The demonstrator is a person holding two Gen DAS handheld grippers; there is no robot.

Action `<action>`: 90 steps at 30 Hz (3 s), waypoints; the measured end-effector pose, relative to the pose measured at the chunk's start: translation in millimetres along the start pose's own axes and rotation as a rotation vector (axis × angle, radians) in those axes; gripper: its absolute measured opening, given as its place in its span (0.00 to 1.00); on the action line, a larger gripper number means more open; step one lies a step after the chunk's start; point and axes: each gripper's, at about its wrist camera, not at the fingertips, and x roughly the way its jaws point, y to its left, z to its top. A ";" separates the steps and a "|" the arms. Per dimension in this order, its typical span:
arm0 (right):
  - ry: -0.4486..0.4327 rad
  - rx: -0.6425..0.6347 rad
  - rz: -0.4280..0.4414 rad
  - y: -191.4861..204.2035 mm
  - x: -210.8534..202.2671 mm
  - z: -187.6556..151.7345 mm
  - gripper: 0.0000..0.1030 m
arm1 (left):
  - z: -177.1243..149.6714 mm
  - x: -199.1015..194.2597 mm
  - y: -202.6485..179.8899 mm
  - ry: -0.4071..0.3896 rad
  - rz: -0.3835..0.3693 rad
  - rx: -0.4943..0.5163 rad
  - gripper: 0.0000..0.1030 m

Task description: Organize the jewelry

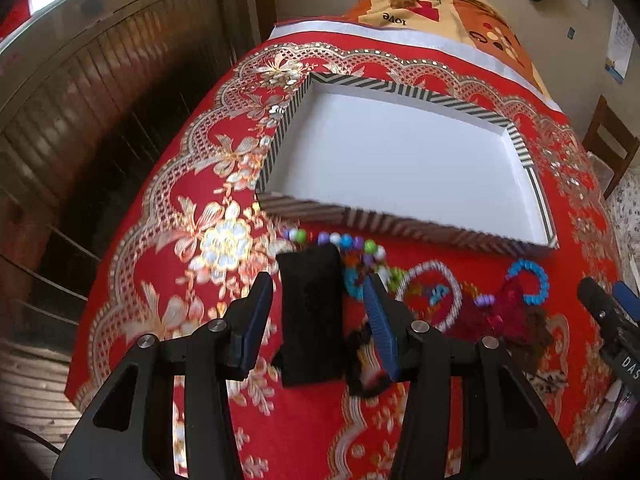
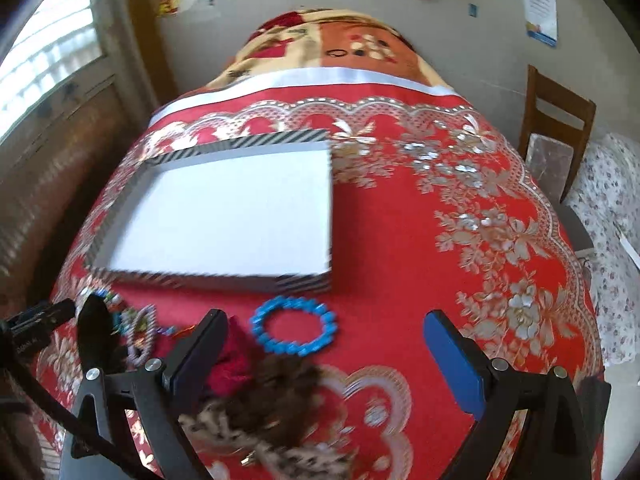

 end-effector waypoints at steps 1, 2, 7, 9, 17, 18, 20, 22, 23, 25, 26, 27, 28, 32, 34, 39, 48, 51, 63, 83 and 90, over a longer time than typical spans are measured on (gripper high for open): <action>-0.002 -0.005 0.001 5.6 -2.7 -2.8 0.94 | -3.8 -2.7 -1.0 0.000 0.000 -0.001 0.45; -0.005 -0.010 0.004 10.4 -6.3 -5.7 0.94 | -7.3 -5.1 -1.9 0.000 -0.002 -0.003 0.45; -0.012 -0.040 0.019 31.5 -20.2 -18.1 0.94 | -23.1 -13.5 2.9 -0.006 -0.003 -0.007 0.45; -0.008 -0.047 0.033 35.8 -23.7 -20.7 0.94 | -26.6 -15.9 4.7 -0.009 -0.001 -0.008 0.45; -0.016 -0.059 0.047 50.1 -36.5 -27.8 0.94 | -38.4 -26.0 14.6 -0.026 -0.006 -0.010 0.45; -0.016 -0.059 0.048 50.7 -37.5 -27.7 0.94 | -38.2 -26.8 14.2 -0.026 -0.005 -0.013 0.45; -0.014 -0.061 0.048 53.2 -39.6 -27.8 0.94 | -39.3 -28.4 14.3 -0.027 -0.006 -0.012 0.45; -0.015 -0.061 0.049 55.0 -41.2 -28.6 0.94 | -39.2 -29.6 13.8 -0.026 -0.007 -0.008 0.45; -0.015 -0.061 0.049 55.6 -41.8 -28.9 0.94 | -39.3 -30.1 13.5 -0.024 -0.011 -0.008 0.45; -0.014 -0.060 0.049 56.3 -42.6 -29.3 0.94 | -39.2 -30.7 13.0 -0.023 -0.016 -0.009 0.45; -0.014 -0.060 0.047 56.3 -42.9 -29.6 0.94 | -38.8 -30.8 12.5 -0.022 -0.016 -0.008 0.45; -0.013 -0.059 0.046 56.2 -42.9 -30.3 0.94 | -38.9 -30.7 12.1 -0.019 -0.017 -0.007 0.45; -0.012 -0.058 0.046 56.1 -43.0 -30.7 0.94 | -39.1 -30.6 11.9 -0.017 -0.017 -0.007 0.45; -0.007 -0.050 0.050 54.7 -43.4 -31.3 0.94 | -39.4 -31.9 10.9 -0.022 -0.017 -0.009 0.45; -0.006 -0.050 0.051 54.1 -43.6 -31.2 0.94 | -39.5 -32.8 10.1 -0.026 -0.019 -0.009 0.45; -0.007 -0.052 0.045 53.0 -43.9 -31.4 0.94 | -39.0 -32.3 7.7 -0.024 -0.021 -0.004 0.45; -0.002 -0.044 0.051 48.0 -42.3 -31.6 0.94 | -38.2 -31.3 2.5 -0.021 -0.028 -0.004 0.45; -0.003 -0.042 0.051 47.2 -42.1 -31.7 0.94 | -37.9 -31.2 1.9 -0.021 -0.029 -0.004 0.45; 0.003 -0.028 0.075 39.3 -42.3 -32.4 0.94 | -36.5 -32.0 -2.3 -0.032 -0.023 -0.002 0.45; 0.018 -0.046 0.081 39.1 -41.8 -33.5 0.94 | -38.1 -29.0 -2.1 -0.023 -0.006 -0.002 0.45; 0.023 -0.062 0.083 41.9 -40.5 -34.4 0.94 | -39.2 -29.1 -3.4 -0.030 0.012 0.004 0.45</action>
